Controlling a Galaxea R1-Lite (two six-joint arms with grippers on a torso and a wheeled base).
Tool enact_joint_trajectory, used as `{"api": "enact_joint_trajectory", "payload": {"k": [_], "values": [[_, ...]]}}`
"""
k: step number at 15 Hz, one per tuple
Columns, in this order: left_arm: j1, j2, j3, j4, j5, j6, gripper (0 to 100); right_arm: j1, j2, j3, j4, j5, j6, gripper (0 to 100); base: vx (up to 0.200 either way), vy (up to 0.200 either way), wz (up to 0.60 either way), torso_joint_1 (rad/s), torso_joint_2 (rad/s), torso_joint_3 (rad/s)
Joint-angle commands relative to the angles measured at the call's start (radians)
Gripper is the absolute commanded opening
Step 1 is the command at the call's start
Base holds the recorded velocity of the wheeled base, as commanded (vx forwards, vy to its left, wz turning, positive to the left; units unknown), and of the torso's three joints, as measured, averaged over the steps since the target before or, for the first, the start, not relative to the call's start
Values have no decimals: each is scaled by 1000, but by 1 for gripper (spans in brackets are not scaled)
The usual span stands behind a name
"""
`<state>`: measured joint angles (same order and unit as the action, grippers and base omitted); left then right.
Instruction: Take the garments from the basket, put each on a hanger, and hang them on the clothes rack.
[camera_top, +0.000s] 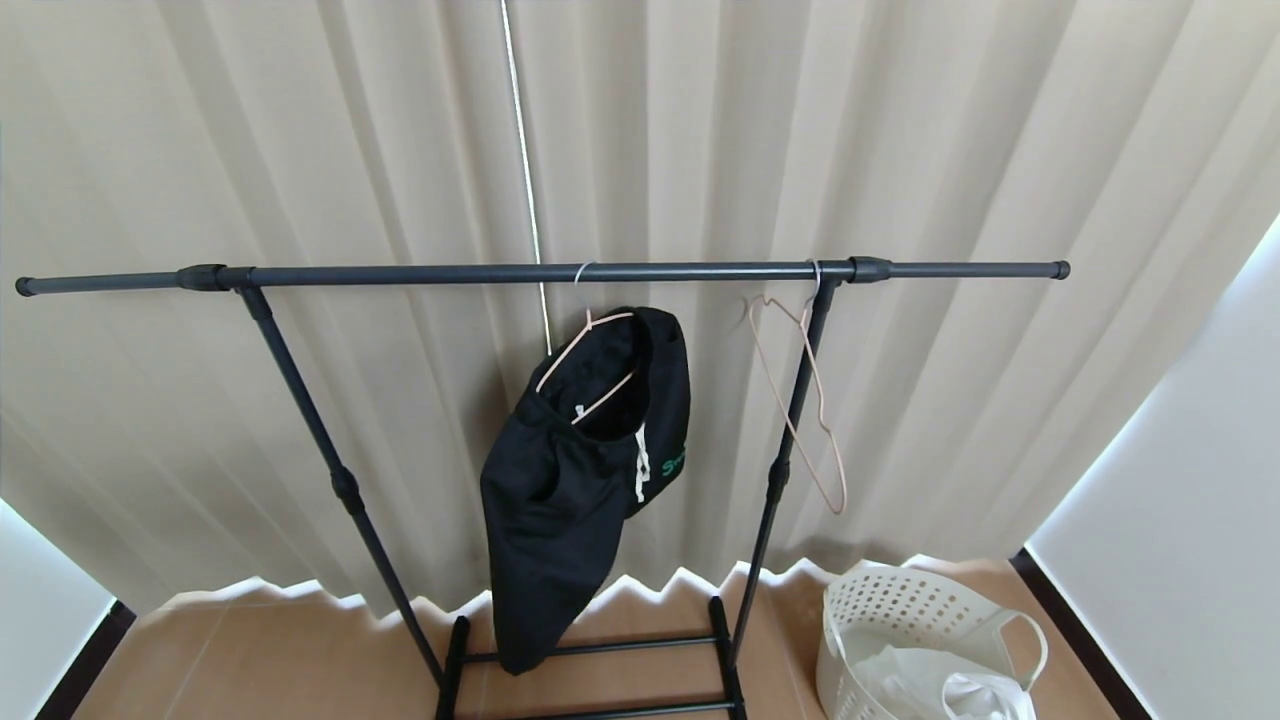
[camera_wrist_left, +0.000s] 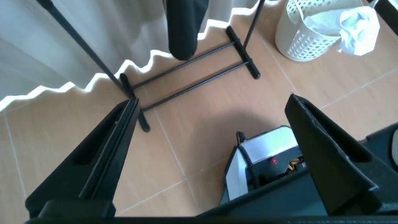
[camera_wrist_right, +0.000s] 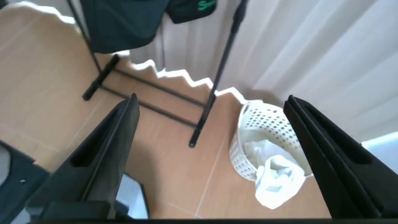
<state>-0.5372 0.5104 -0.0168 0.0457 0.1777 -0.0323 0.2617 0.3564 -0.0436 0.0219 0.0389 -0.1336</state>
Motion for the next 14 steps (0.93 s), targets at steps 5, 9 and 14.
{"api": "enact_joint_trajectory", "payload": {"k": [5, 9, 14], "values": [[313, -144, -8, 6, -4, 184, 100, -142, -257, 21, 6, -96, 66, 100, 0, 0, 0, 0, 0, 0], [413, -313, -9, 6, -6, 227, 100, -242, -303, 21, 7, -88, 68, 100, 0, 0, 0, 0, 0, 0], [421, -412, -5, -43, 0, 279, 100, -265, -349, 21, 6, -93, 71, 100, 0, 0, 0, 0, 0, 0]]}}
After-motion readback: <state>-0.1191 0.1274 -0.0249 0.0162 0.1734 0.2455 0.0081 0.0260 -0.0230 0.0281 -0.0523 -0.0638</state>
